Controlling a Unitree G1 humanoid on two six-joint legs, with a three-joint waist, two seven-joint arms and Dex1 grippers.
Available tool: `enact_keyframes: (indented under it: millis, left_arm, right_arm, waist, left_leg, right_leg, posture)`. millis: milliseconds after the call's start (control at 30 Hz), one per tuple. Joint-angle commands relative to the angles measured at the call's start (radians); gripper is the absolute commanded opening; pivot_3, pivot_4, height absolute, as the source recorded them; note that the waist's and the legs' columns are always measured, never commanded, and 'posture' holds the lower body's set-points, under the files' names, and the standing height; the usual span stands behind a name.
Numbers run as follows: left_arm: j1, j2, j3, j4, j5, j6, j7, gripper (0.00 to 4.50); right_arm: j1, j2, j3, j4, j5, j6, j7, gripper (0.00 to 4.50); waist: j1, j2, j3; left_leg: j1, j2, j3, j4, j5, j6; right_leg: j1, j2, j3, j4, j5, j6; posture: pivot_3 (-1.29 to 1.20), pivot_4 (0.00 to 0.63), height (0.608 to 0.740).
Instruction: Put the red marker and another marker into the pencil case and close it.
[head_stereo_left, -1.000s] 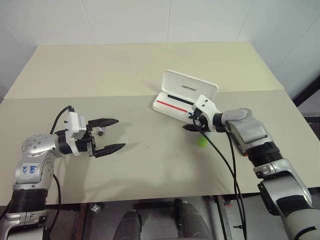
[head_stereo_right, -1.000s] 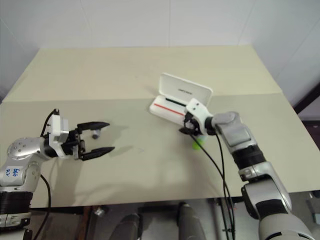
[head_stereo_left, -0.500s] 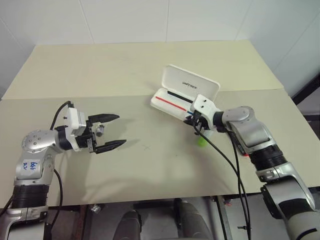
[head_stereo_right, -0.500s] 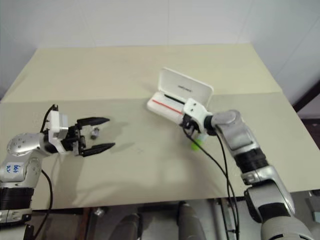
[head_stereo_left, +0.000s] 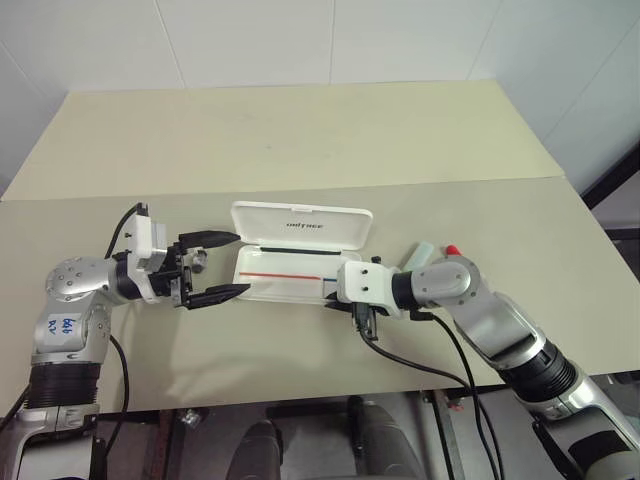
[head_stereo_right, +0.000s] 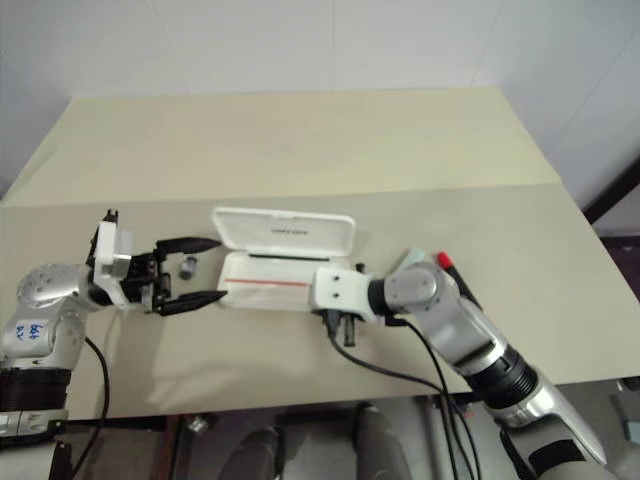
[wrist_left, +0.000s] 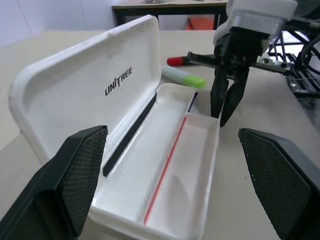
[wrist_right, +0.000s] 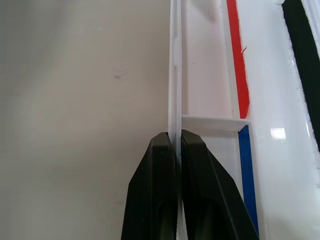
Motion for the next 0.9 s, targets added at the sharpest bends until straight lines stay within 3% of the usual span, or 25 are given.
enact_keyframes:
  millis: [33, 367, 500, 800, 833, 900]
  left_arm:
    - [0.022, 0.035, 0.051, 0.001, -0.021, -0.006, -0.01, 4.5]
    - [0.068, 0.018, 0.052, -0.061, -0.024, 0.001, 0.036, 4.5]
    - [0.067, 0.018, 0.048, -0.062, -0.024, 0.001, 0.043, 4.5]
    - [0.037, 0.0, 0.018, -0.046, -0.012, -0.003, 0.047, 4.5]
    - [0.032, -0.003, 0.014, -0.043, -0.011, -0.005, 0.046, 4.5]
    - [0.023, -0.01, 0.007, -0.037, -0.011, -0.007, 0.044, 4.5]
  right_arm:
    - [0.012, -0.03, 0.023, -0.018, -0.031, -0.065, 0.017, 0.04]
    - [0.007, -0.053, 0.012, 0.082, -0.05, -0.169, 0.059, 0.04]
    - [0.01, -0.052, 0.007, 0.086, -0.043, -0.197, 0.076, 1.15]
    - [0.049, -0.071, -0.05, -0.023, 0.038, -0.162, 0.122, 4.22]
    - [0.054, -0.073, -0.06, -0.035, 0.048, -0.157, 0.12, 4.46]
    - [0.064, -0.078, -0.083, -0.059, 0.066, -0.15, 0.118, 4.46]
  waist:
    - [0.001, 0.0, 0.0]
    - [0.002, 0.0, 0.0]
    - [0.002, 0.0, 0.0]
    - [0.002, 0.0, 0.0]
    - [0.003, 0.0, 0.0]
    - [0.003, 0.0, 0.0]
  left_leg:
    - [0.0, 0.0, 0.0, 0.0, 0.0, 0.0]
    - [0.0, 0.0, 0.0, 0.0, 0.0, 0.0]
    - [0.0, 0.0, 0.0, 0.001, 0.0, 0.0]
    - [0.0, 0.0, 0.0, 0.001, 0.0, 0.0]
    - [0.0, 0.0, 0.0, 0.001, 0.0, 0.0]
    - [0.001, 0.0, 0.0, 0.001, 0.0, 0.0]
  right_leg:
    - [0.0, 0.0, 0.0, 0.0, -0.001, -0.001]
    - [0.0, 0.0, 0.0, 0.0, -0.001, -0.001]
    - [0.0, 0.0, 0.0, 0.0, -0.001, -0.001]
    - [0.0, 0.0, 0.0, 0.001, -0.001, -0.001]
    - [0.0, 0.0, 0.0, 0.001, -0.001, -0.001]
    - [0.0, 0.0, 0.0, 0.002, -0.001, -0.001]
  posture:
    - [0.0, 0.15, 0.74]
    - [0.0, 0.15, 0.74]
    - [0.0, 0.15, 0.74]
    - [0.0, 0.15, 0.74]
    - [0.0, 0.15, 0.74]
    - [0.0, 0.15, 0.74]
